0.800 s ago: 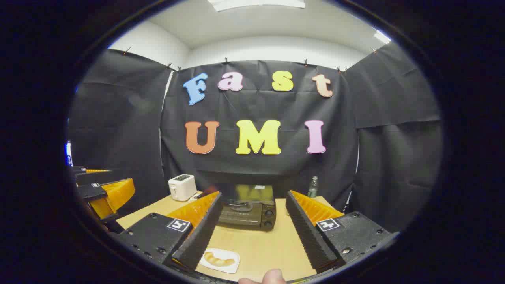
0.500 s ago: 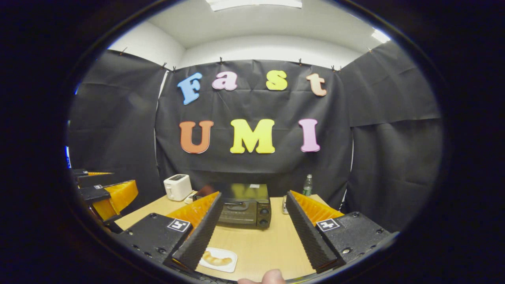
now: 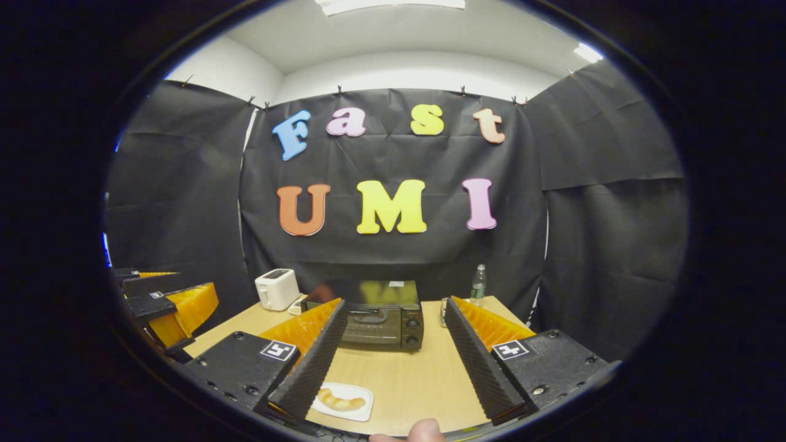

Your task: Open the electric oven with the left hand, put the food in, and close the electric oven.

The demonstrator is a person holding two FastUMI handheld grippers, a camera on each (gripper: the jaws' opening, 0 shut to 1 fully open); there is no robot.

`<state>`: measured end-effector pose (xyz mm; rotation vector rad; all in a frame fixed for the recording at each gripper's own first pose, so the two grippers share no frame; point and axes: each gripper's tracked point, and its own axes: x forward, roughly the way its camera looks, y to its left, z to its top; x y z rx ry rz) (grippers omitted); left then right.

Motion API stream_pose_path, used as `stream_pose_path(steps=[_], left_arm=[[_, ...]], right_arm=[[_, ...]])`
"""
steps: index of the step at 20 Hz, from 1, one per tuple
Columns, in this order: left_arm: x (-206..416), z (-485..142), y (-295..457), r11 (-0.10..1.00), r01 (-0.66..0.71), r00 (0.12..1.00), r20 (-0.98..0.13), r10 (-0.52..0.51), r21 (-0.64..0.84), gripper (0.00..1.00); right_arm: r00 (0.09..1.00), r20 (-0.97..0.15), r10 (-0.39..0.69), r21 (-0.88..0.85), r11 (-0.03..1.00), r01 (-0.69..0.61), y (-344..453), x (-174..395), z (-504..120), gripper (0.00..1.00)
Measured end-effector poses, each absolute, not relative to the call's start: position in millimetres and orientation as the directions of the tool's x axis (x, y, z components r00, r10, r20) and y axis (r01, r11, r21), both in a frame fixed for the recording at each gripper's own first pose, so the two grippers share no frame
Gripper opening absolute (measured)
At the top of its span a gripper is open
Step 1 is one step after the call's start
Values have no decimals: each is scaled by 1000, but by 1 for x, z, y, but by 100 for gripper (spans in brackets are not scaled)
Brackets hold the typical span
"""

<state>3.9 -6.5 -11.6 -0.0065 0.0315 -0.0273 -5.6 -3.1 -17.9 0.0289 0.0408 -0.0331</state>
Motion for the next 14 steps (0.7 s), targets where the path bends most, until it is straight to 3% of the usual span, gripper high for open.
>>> stream_pose_path(steps=[14], left_arm=[[26,-9,-21,1000,14,999,-31,-15,-13,94]], right_arm=[[998,-40,-38,16,999,39,-23,12,-15,100]])
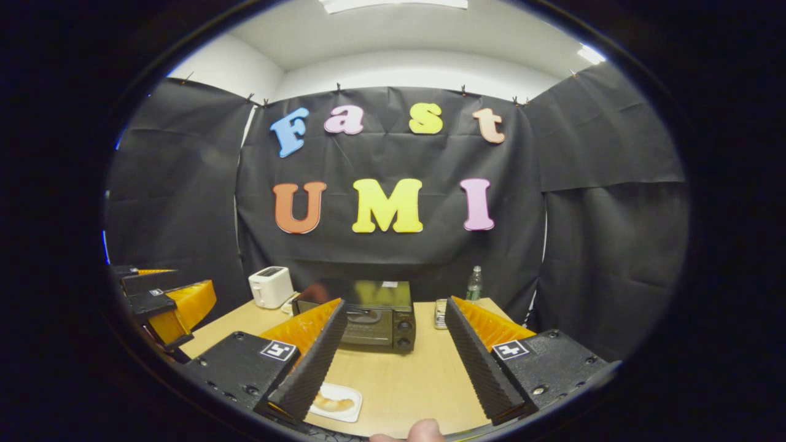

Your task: Open the electric oven with the left hand, put the food in, and close the electric oven.

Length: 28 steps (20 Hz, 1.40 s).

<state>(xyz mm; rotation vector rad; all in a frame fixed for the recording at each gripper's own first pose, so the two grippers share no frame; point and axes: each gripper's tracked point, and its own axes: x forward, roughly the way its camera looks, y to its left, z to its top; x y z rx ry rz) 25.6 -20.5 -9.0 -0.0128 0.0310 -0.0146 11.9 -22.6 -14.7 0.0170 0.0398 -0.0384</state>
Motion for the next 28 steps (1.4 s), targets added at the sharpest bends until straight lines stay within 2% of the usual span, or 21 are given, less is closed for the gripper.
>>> stream_pose_path(steps=[7,16,23,28], left_arm=[[82,2,-42,1000,23,999,-36,-24,-9,94],[214,7,-80,999,47,997,-58,-47,-8,94],[303,-58,-120,997,55,982,-181,-63,-48,95],[335,-118,-129,998,62,963,-260,-68,-32,95]], right_arm=[[995,-74,-71,40,996,74,-50,45,-24,100],[981,-132,-139,84,985,151,-100,116,-44,99],[963,-215,-164,92,978,187,-136,157,-71,99],[940,-278,-197,77,971,226,-155,158,-86,100]])
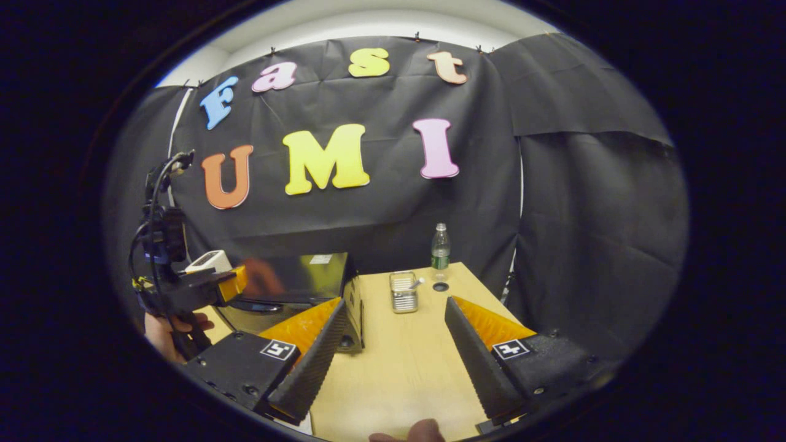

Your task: Open the electric oven with the left hand, put the food in, and close the electric oven.

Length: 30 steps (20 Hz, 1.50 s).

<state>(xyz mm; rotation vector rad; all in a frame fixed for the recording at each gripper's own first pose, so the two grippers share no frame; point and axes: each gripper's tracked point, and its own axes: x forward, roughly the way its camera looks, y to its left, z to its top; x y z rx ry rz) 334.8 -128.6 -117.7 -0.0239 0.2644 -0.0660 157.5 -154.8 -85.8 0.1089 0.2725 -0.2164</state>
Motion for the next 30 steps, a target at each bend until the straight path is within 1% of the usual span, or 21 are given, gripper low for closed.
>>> stream_pose_path(steps=[2,3,4,6,7,8,9,10,11,15,16,18,22,26,29,30], left_arm=[[340,-132,-130,997,75,955,-284,-81,-33,95],[344,-140,-130,996,79,951,-296,-85,-31,85],[345,-147,-130,996,83,946,-312,-90,-35,95],[345,-162,-132,995,90,930,-354,-102,-50,95],[346,-167,-130,995,91,926,-365,-96,-31,95],[351,-162,-132,995,101,937,-336,-100,-13,97],[346,-165,-134,995,99,932,-349,-100,-19,97],[343,-162,-135,995,92,938,-332,-97,-30,85],[343,-168,-133,995,88,936,-338,-96,-39,98],[337,-168,-135,996,88,931,-352,-92,-27,98],[328,-165,-135,995,91,928,-358,-101,-46,98],[324,-168,-133,994,110,929,-355,-107,-10,99],[308,-172,-131,994,104,912,-395,-109,-34,99],[270,-181,-129,994,104,886,-451,-110,-37,98],[237,-199,-128,990,129,855,-501,-136,-48,97],[228,-208,-129,988,133,837,-525,-154,-78,97]], right_arm=[[935,-285,-213,59,969,239,-156,153,-89,100],[930,-296,-219,50,968,244,-156,150,-92,100],[925,-305,-227,44,967,252,-156,146,-95,100],[921,-307,-240,39,964,264,-157,139,-93,100],[921,-305,-244,33,963,266,-158,137,-91,100],[919,-305,-250,24,963,270,-159,135,-92,100],[917,-306,-256,19,961,275,-159,133,-91,100],[916,-306,-260,22,960,280,-159,130,-90,100],[916,-306,-260,26,959,281,-158,128,-90,100],[918,-311,-244,17,965,262,-148,121,-91,100],[920,-309,-241,20,965,260,-146,119,-90,100],[922,-306,-239,26,966,259,-144,116,-88,100],[924,-296,-243,28,965,263,-140,105,-84,100],[928,-276,-250,27,963,267,-134,92,-76,100],[932,-264,-250,35,963,268,-126,81,-72,100],[933,-260,-249,35,963,267,-123,77,-72,100]])
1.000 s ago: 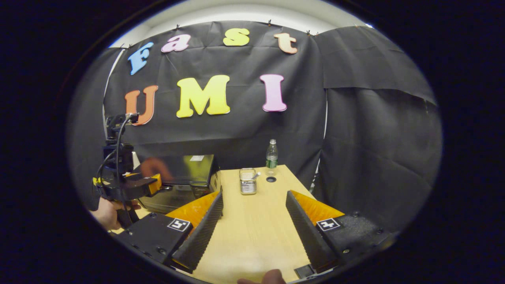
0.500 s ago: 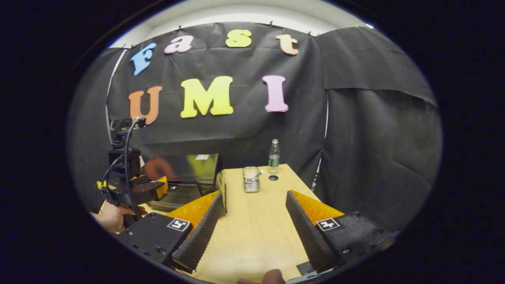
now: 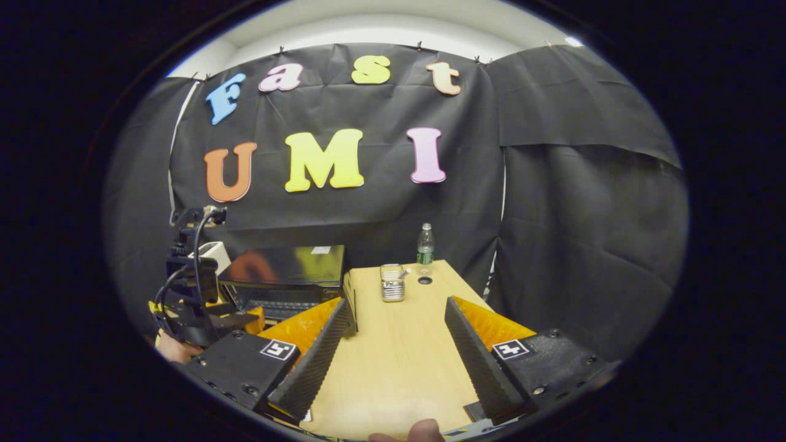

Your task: Open the electric oven with the left hand, put the food in, and close the electric oven.

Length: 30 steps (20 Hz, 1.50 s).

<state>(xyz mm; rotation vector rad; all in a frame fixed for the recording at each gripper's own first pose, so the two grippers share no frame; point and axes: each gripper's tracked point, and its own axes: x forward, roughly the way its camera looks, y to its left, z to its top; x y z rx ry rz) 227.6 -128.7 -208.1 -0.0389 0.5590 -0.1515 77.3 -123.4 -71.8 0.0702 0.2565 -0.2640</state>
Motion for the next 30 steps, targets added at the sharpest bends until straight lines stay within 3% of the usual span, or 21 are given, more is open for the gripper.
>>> stream_pose_path(steps=[7,21,30], left_arm=[[197,-238,-126,984,140,765,-618,-179,-112,95],[154,-323,-126,979,89,539,-818,-201,-182,93],[154,-301,-117,977,130,593,-776,-214,-169,93]], right_arm=[[938,-253,-236,13,969,247,-108,53,-71,100],[926,-293,-240,8,967,253,-105,39,-83,100],[932,-288,-220,2,973,230,-86,27,-80,100]])
